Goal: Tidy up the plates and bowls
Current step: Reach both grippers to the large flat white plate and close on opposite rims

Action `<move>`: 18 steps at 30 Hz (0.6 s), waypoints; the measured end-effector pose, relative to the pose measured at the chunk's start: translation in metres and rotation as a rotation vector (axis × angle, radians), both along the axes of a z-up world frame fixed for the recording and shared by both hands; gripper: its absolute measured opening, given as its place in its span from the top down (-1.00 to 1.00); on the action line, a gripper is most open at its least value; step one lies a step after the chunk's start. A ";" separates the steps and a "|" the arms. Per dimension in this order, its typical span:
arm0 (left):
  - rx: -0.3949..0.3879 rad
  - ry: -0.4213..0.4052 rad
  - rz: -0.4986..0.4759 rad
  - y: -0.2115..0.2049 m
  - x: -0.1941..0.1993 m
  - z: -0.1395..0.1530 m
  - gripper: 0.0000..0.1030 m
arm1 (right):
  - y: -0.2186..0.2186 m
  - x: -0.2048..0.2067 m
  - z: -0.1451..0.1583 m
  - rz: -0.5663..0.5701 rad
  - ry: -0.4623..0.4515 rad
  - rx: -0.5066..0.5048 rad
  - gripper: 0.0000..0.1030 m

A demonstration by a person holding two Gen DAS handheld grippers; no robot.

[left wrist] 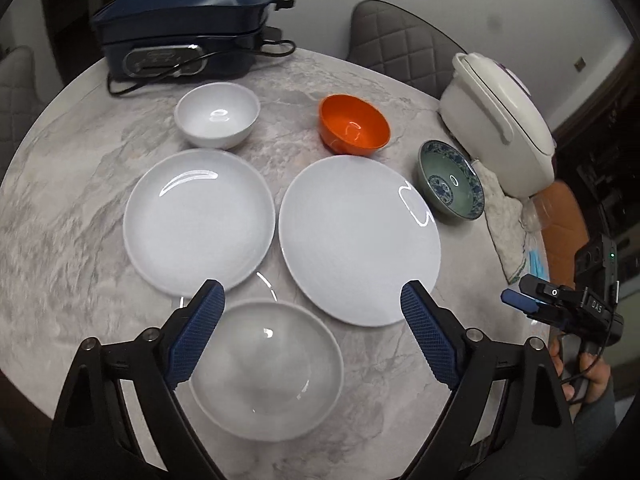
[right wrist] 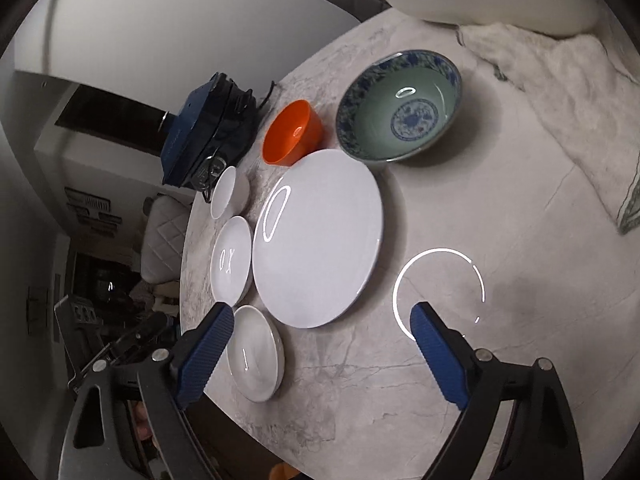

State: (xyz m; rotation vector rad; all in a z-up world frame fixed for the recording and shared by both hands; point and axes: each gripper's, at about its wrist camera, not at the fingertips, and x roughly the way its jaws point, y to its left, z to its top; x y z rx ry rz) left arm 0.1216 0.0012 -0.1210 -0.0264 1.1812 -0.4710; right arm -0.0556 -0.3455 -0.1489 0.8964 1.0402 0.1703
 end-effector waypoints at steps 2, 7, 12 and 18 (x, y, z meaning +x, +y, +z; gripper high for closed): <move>-0.009 0.059 -0.147 -0.016 0.036 -0.004 -0.73 | -0.001 0.002 -0.009 -0.010 -0.035 0.054 -0.68; 0.047 0.117 -0.427 -0.062 0.109 -0.024 -0.53 | 0.003 0.017 -0.031 -0.040 -0.040 0.092 -0.38; 0.179 0.183 -0.613 -0.101 0.155 -0.073 -0.12 | -0.003 0.019 -0.061 -0.142 -0.031 0.154 -0.28; 0.160 0.265 -0.711 -0.117 0.176 -0.112 -0.12 | -0.002 0.009 -0.077 -0.204 -0.013 0.173 -0.28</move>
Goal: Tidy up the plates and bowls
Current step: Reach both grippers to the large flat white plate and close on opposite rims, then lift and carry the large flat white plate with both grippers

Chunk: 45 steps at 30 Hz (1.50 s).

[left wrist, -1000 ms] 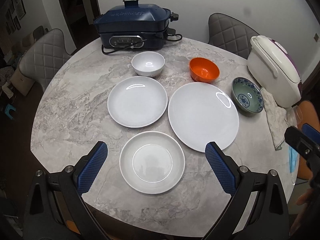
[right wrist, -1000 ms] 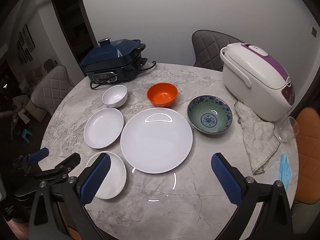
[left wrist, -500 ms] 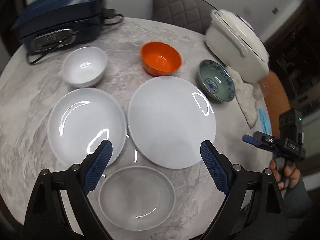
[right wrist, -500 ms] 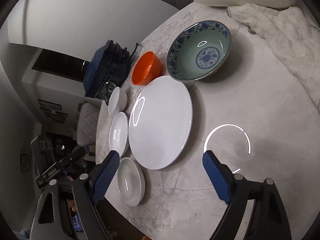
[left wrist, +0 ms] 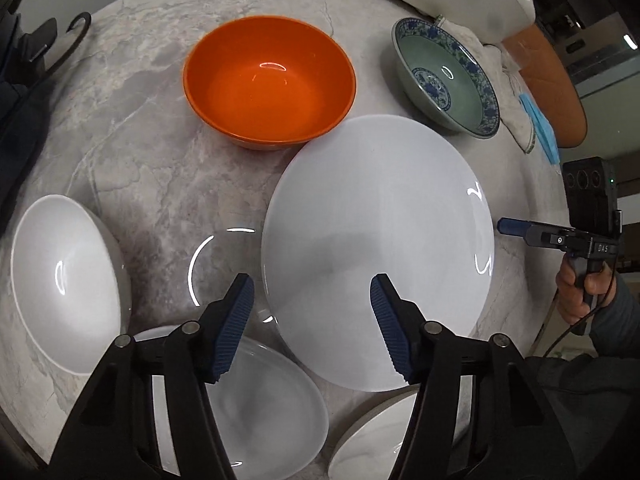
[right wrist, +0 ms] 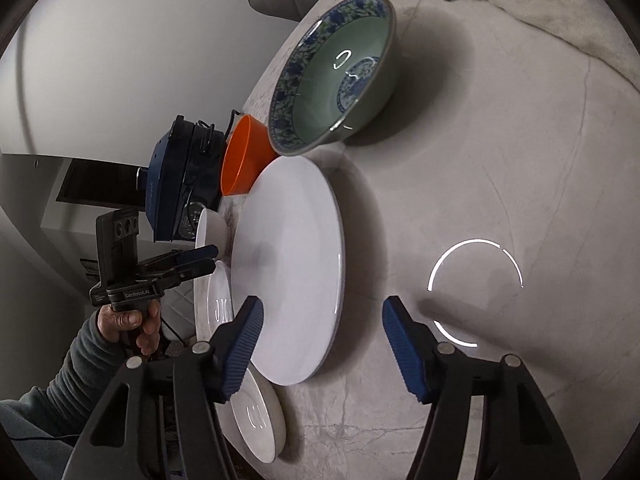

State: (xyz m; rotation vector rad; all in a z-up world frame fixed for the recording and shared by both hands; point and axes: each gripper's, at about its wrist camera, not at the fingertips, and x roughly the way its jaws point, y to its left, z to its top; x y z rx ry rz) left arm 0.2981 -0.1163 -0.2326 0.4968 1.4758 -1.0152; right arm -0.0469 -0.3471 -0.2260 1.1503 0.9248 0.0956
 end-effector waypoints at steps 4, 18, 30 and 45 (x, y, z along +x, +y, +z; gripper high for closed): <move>-0.009 0.039 -0.014 -0.006 0.006 -0.013 0.05 | -0.003 -0.006 -0.006 -0.018 0.002 0.004 -0.27; 0.020 0.093 0.001 0.001 0.008 -0.025 0.25 | -0.008 -0.006 -0.016 -0.038 -0.023 0.030 -0.17; 0.021 0.151 0.027 -0.005 0.022 -0.040 0.58 | -0.004 0.001 -0.027 -0.016 -0.013 0.113 0.11; -0.007 0.263 0.062 0.002 0.033 -0.048 0.73 | -0.007 -0.011 -0.040 -0.038 0.038 0.162 0.80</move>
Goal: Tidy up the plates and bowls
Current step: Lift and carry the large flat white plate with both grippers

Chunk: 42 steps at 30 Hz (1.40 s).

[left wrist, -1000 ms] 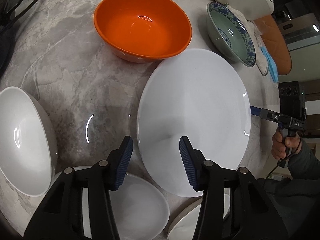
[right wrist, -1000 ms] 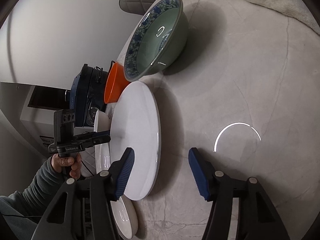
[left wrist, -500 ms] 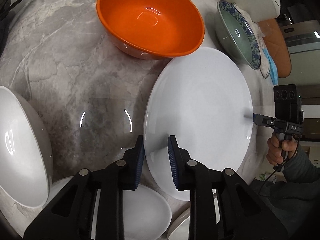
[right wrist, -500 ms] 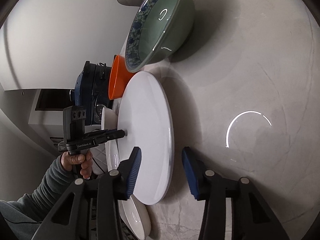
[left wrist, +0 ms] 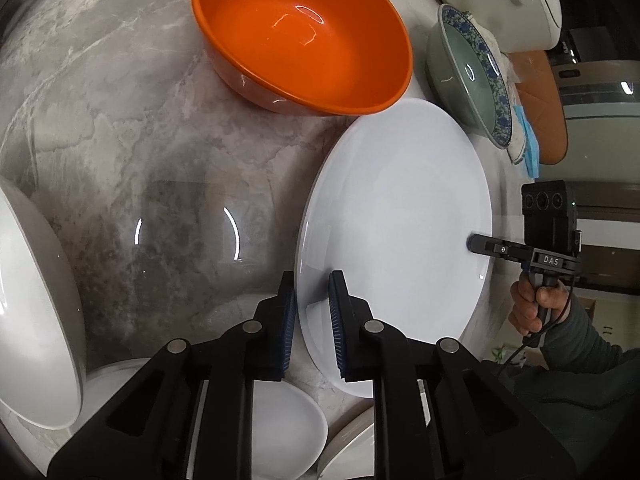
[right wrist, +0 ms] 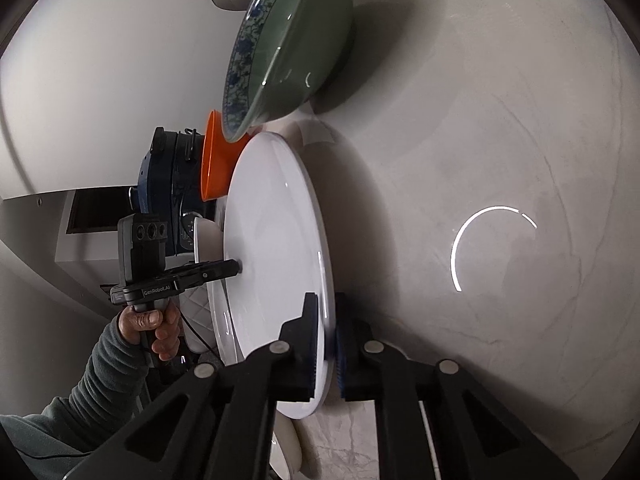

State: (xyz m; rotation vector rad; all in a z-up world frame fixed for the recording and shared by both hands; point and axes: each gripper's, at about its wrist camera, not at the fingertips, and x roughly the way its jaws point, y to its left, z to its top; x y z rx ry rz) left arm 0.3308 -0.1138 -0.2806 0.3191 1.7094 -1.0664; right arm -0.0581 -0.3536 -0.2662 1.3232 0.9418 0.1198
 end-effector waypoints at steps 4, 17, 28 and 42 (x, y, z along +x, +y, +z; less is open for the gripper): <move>-0.009 0.021 0.024 0.002 0.004 -0.003 0.75 | -0.001 -0.004 -0.002 -0.019 0.001 0.025 0.81; -0.041 -0.005 0.017 0.003 -0.009 0.007 0.77 | -0.006 -0.011 0.009 -0.046 -0.003 -0.003 0.85; -0.085 -0.005 0.047 0.022 -0.044 0.031 0.79 | 0.004 -0.018 0.031 -0.029 -0.024 -0.045 0.84; -0.180 -0.103 0.018 -0.017 -0.162 0.105 0.79 | 0.000 -0.082 0.092 -0.074 -0.045 -0.144 0.78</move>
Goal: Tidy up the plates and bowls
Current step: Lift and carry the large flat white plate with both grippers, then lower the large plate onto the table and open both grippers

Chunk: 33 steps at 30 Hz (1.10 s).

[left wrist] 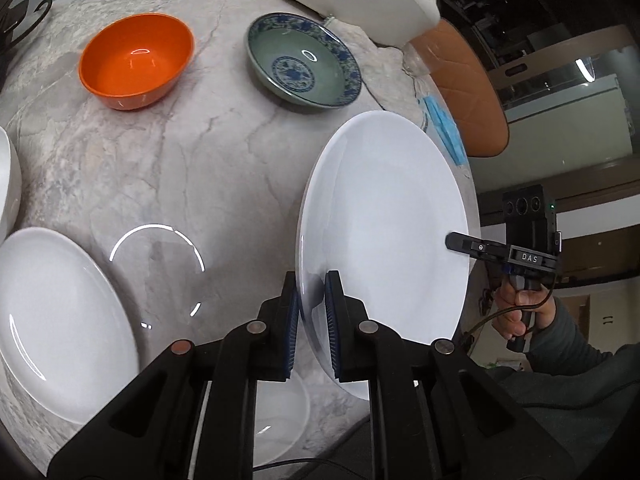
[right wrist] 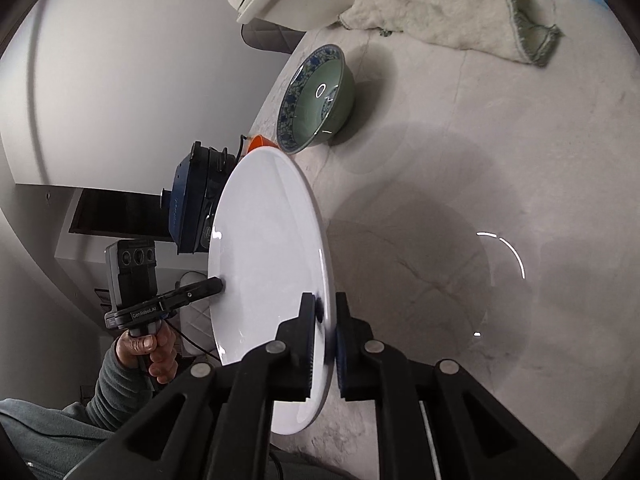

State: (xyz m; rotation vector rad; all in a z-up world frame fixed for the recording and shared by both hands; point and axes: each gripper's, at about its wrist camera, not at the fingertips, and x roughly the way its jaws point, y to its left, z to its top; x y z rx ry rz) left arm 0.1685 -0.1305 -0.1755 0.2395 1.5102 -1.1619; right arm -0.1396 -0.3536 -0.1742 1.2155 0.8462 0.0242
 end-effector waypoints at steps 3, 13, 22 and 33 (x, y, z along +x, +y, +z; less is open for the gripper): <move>-0.004 -0.003 0.049 -0.005 -0.036 0.000 0.79 | -0.010 -0.017 0.000 0.029 0.004 -0.015 0.77; 0.051 0.072 0.275 -0.020 -0.150 -0.062 0.78 | -0.070 -0.056 -0.045 0.223 0.054 -0.049 0.75; 0.069 0.057 0.396 -0.013 -0.188 -0.092 0.75 | -0.086 -0.031 -0.075 0.350 0.067 -0.105 0.74; 0.102 0.033 0.489 0.032 -0.181 -0.104 0.70 | -0.069 -0.015 -0.076 0.474 0.022 -0.158 0.75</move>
